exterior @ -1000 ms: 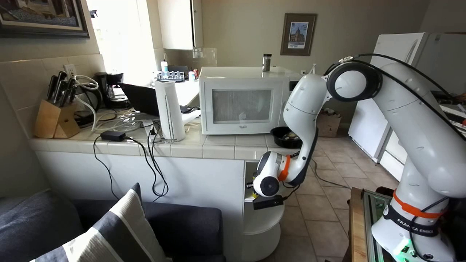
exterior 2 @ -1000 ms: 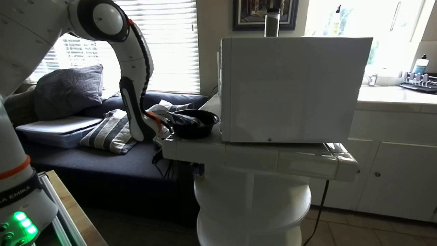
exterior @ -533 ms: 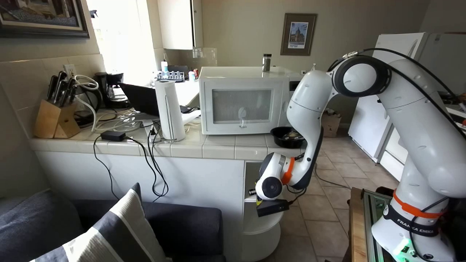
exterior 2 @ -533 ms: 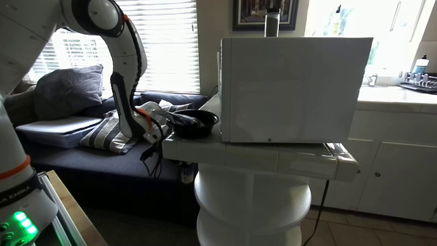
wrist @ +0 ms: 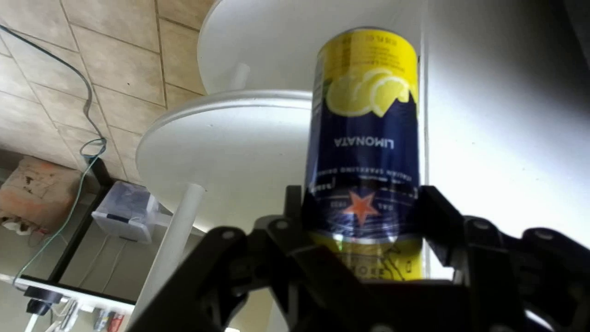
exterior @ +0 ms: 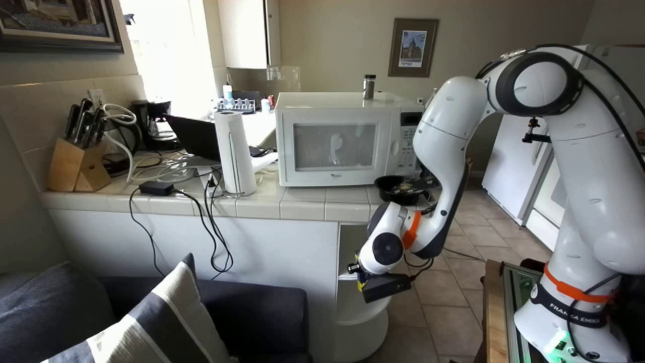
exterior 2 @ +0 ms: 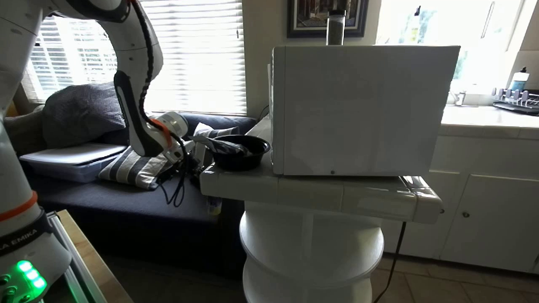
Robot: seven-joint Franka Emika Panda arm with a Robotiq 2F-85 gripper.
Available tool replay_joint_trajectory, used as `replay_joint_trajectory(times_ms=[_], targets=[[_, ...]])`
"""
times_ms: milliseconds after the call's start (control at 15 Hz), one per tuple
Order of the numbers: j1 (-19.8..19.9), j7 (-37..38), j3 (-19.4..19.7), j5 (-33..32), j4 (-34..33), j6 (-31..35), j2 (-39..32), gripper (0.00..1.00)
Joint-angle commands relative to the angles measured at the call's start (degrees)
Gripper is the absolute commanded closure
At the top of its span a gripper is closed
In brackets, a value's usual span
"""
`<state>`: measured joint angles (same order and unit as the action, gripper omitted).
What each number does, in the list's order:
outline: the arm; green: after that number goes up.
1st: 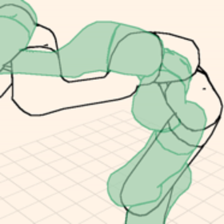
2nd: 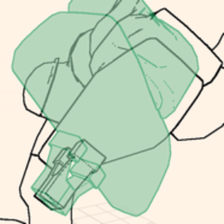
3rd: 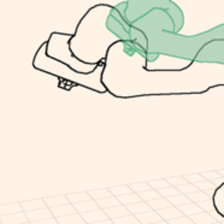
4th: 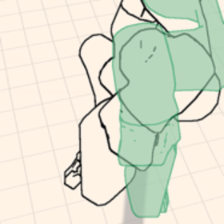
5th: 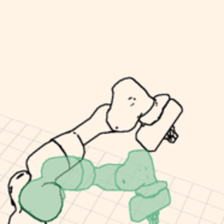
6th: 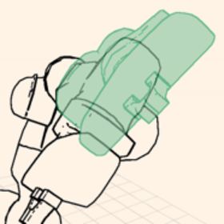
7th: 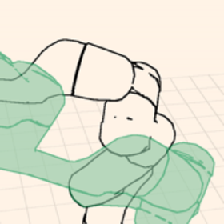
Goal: Put the can on the microwave
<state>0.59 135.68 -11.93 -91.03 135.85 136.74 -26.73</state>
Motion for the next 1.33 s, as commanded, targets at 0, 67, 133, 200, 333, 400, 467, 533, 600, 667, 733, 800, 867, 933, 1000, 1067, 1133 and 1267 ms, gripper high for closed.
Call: replay_joint_trajectory(times_ms=[0, 67, 133, 200, 333, 400, 467, 533, 600, 667, 733, 800, 867, 933, 1000, 1067, 1133, 1267], targets=[[-1.8, -7.0, -0.39, 8.21, 5.51, 0.6, 11.88, 0.61], [-2.32, -9.33, -0.5, 10.93, 6.21, 0.31, 14.5, 0.61], [-3.0, -11.32, -0.41, 13.38, 6.62, -0.25, 17.1, 0.61], [-3.52, -14.09, -0.41, 16.18, 7.01, -0.04, 19.73, 0.61], [-4.88, -18.98, -0.23, 21.66, 7.11, -0.62, 24.46, 0.61], [-5.62, -21.1, -0.09, 23.8, 6.82, -1.24, 26.44, 0.61], [-6.34, -23.36, 0.03, 25.67, 6.11, -2.44, 28.27, 0.61], [-6.92, -24.79, 0.16, 26.94, 5.39, -3.75, 29.81, 0.61], [-7.36, -26.79, 0.2, 28.43, 4.63, -5.27, 31.25, 0.61], [-7.7, -28.15, 0.26, 28.71, 3.56, -7.14, 32.56, 0.61], [-7.9, -29.18, 0.26, 28.21, 2.45, -8.87, 33.48, 0.61], [-8.01, -30.91, 0.3, 28.28, 1.39, -10.06, 34.33, 0.61], [-8.08, -31.84, 0.28, 27.73, 0.21, -11.44, 34.94, 0.61], [-8.02, -33.21, 0.38, 27.53, -1.21, -12.59, 35.39, 0.61], [-7.98, -34.75, 0.48, 27.51, -2.6, -13.76, 35.81, 0.61], [-7.82, -36.05, 0.68, 27.62, -4.06, -14.85, 36.2, 0.61], [-7.73, -36.92, 0.86, 27.62, -5.2, -15.67, 36.69, 0.61], [-7.67, -39.63, 1.41, 29.64, -7.42, -17.92, 38.02, 0.61]])
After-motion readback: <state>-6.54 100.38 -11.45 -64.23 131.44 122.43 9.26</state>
